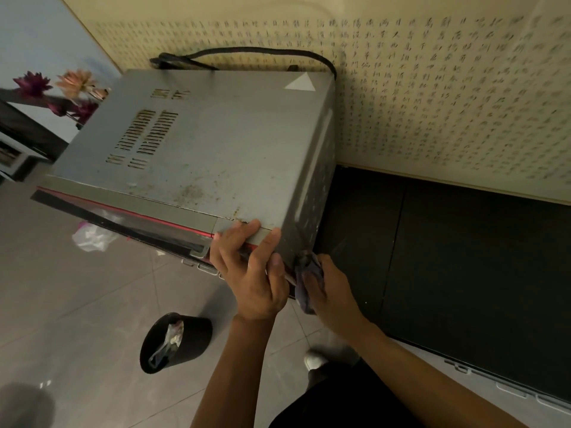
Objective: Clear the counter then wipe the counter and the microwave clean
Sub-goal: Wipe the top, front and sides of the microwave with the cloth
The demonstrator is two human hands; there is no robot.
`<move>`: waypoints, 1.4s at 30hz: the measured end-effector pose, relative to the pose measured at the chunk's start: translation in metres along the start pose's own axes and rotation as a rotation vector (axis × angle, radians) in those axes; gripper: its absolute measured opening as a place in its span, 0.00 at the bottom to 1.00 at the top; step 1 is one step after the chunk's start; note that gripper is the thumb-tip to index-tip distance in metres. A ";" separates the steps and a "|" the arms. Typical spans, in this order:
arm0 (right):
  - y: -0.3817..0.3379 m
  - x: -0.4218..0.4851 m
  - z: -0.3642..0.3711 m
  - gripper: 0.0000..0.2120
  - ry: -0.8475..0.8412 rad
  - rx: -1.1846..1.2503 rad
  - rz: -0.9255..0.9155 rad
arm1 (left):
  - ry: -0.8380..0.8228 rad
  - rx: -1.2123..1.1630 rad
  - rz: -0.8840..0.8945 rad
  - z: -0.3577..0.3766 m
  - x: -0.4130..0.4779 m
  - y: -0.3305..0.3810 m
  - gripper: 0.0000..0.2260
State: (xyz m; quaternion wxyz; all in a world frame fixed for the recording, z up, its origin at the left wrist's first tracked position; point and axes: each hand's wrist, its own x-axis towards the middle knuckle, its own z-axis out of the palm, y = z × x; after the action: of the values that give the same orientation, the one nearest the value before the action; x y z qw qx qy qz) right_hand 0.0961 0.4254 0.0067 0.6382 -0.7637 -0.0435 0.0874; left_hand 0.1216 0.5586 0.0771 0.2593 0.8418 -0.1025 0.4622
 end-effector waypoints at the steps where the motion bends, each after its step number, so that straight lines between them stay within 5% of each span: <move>1: -0.012 0.000 0.000 0.05 0.008 0.053 -0.059 | 0.003 0.002 0.004 0.000 0.000 0.000 0.13; 7: -0.051 0.008 0.010 0.11 0.099 0.169 -0.373 | 0.002 0.020 0.026 0.001 0.000 -0.003 0.13; 14: 0.020 0.011 0.020 0.01 0.083 0.057 0.265 | 0.012 0.044 0.017 0.005 0.000 -0.004 0.13; 18: 0.033 0.021 0.017 0.05 0.063 0.032 0.410 | 0.022 0.054 0.022 0.006 0.000 -0.003 0.13; 26: -0.022 0.009 0.015 0.13 0.129 0.286 -0.077 | 0.005 0.045 0.034 0.004 0.001 -0.002 0.13; 34: 0.041 0.027 0.016 0.11 0.058 0.009 0.476 | -0.006 0.086 0.040 0.006 -0.003 -0.006 0.13; 42: -0.033 0.035 -0.005 0.02 0.298 0.228 -0.093 | 0.043 0.079 0.031 0.010 -0.001 -0.006 0.14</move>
State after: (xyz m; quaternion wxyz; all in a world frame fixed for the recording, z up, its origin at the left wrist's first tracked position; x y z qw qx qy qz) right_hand 0.1327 0.4323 0.0371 0.7234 -0.6880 0.0263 -0.0521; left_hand 0.1305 0.5581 0.0705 0.2207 0.8396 -0.0917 0.4878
